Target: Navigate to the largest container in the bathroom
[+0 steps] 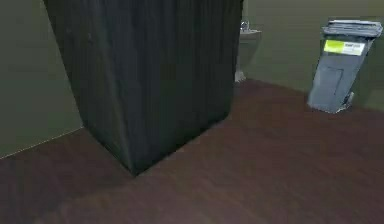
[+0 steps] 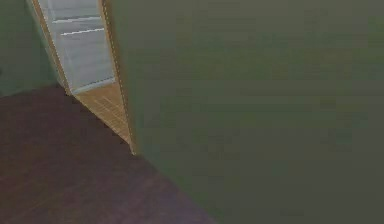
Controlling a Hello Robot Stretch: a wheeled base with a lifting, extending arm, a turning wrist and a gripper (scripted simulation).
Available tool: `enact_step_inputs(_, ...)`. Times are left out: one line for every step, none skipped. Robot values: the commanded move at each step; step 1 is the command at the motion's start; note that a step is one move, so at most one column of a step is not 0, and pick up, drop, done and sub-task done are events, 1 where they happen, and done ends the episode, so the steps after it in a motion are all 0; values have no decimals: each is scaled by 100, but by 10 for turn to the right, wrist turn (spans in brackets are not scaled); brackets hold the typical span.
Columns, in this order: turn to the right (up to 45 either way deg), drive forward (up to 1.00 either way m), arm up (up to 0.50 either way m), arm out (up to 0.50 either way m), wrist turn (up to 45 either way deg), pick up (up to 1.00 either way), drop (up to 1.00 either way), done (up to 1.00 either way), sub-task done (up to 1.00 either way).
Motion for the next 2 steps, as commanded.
enact_step_inputs(420,0,0,0,0,0,0,0,0)
enact_step_inputs(0,100,0,0,0,0,0,0,0)
